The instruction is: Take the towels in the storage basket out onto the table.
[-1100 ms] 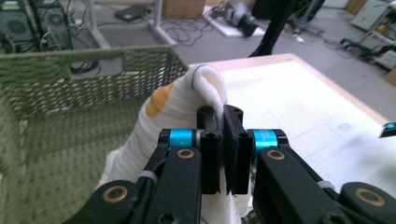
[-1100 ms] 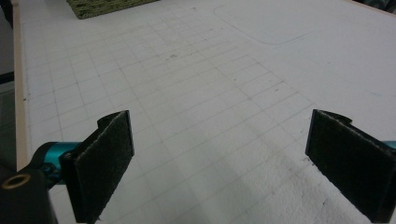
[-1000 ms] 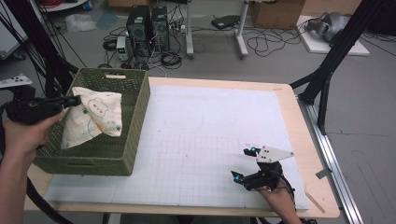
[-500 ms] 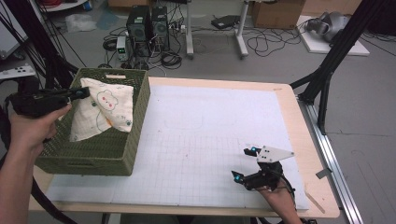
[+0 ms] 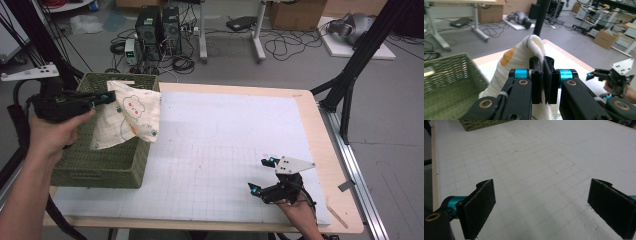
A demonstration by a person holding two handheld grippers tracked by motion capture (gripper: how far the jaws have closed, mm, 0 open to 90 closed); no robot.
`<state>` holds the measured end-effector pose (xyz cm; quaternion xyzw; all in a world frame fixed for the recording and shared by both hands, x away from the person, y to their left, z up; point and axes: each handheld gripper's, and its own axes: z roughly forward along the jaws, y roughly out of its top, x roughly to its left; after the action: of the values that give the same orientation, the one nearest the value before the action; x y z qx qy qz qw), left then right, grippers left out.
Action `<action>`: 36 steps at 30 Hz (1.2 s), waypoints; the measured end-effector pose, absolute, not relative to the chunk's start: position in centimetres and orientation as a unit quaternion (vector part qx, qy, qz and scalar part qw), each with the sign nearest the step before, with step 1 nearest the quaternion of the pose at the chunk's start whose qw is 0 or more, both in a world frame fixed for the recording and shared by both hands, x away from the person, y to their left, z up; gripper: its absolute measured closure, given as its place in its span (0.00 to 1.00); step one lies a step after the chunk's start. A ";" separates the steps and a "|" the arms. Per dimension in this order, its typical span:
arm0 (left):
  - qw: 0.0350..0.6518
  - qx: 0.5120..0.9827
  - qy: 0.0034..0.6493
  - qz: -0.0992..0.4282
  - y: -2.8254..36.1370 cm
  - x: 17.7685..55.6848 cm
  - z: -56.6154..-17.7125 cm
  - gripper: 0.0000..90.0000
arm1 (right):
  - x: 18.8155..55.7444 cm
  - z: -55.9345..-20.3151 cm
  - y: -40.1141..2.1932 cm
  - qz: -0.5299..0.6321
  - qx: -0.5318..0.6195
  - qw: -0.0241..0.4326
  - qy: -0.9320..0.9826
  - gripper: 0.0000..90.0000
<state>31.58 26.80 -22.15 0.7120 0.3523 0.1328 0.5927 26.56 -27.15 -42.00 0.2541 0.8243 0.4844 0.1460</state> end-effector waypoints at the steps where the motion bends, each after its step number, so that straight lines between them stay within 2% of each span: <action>1: 0.593 0.714 0.349 0.131 26.3 31.6 -22.2 0.95 | 26.5 -42.0 -27.1 0.484 0.254 0.146 0.825 0.08; 18: 0.586 0.744 0.308 0.091 17.8 33.5 -24.1 0.95 | 26.5 -41.8 -27.1 0.486 0.250 0.146 0.824 0.08; 25: 0.583 0.751 0.298 0.082 15.6 33.7 -24.7 0.95 | 26.5 -41.8 -27.1 0.488 0.249 0.147 0.824 0.08; 36: 0.557 0.772 0.300 0.059 10.6 34.5 -29.0 0.95 | 26.5 -41.7 -27.1 0.489 0.248 0.146 0.824 0.08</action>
<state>34.52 10.62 -29.01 0.7720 0.3000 0.0595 0.5573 26.46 -27.06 -41.73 0.2484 0.8235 0.4885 0.1463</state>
